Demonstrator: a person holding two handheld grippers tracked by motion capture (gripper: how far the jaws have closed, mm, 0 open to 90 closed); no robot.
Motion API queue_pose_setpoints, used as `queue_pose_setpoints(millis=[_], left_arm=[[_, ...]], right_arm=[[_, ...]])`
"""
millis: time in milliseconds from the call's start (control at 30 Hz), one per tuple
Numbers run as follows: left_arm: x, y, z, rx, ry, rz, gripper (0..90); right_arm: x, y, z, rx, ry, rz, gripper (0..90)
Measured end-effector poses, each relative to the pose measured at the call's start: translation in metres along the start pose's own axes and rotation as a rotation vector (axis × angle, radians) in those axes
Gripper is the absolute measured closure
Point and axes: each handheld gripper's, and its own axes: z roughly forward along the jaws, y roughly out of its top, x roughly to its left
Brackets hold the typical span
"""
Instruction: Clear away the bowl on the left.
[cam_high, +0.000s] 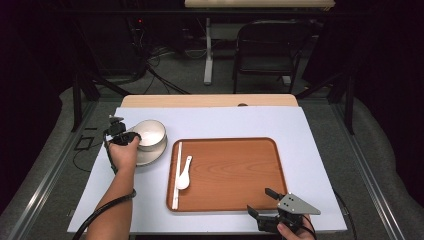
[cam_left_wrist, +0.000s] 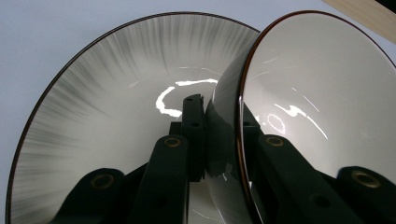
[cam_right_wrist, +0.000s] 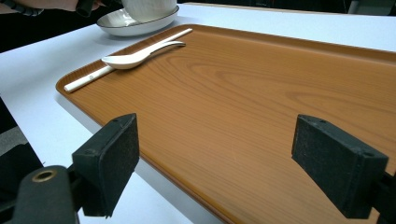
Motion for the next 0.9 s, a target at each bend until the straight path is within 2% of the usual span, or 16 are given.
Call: queue_pose_setpoints(millis=[267,433,600,900], left_arm=[[0.002,0.004,-0.004,0.032,-0.030,-0.026,80.5],[0.003,0.005,-0.008,0.047,-0.026,-0.007,80.8],[0.005,0.008,-0.013,0.040,-0.033,-0.022,80.8],[0.008,0.015,-0.029,0.051,-0.053,-0.009,80.8]], right_arm=[[0.000,0.000,0.000,0.001,-0.001,0.000,14.4],[0.000,0.000,0.000,0.001,-0.001,-0.001,14.4],[0.000,0.000,0.000,0.002,-0.002,0.000,14.4],[0.000,0.000,0.000,0.003,-0.001,-0.003,14.4]])
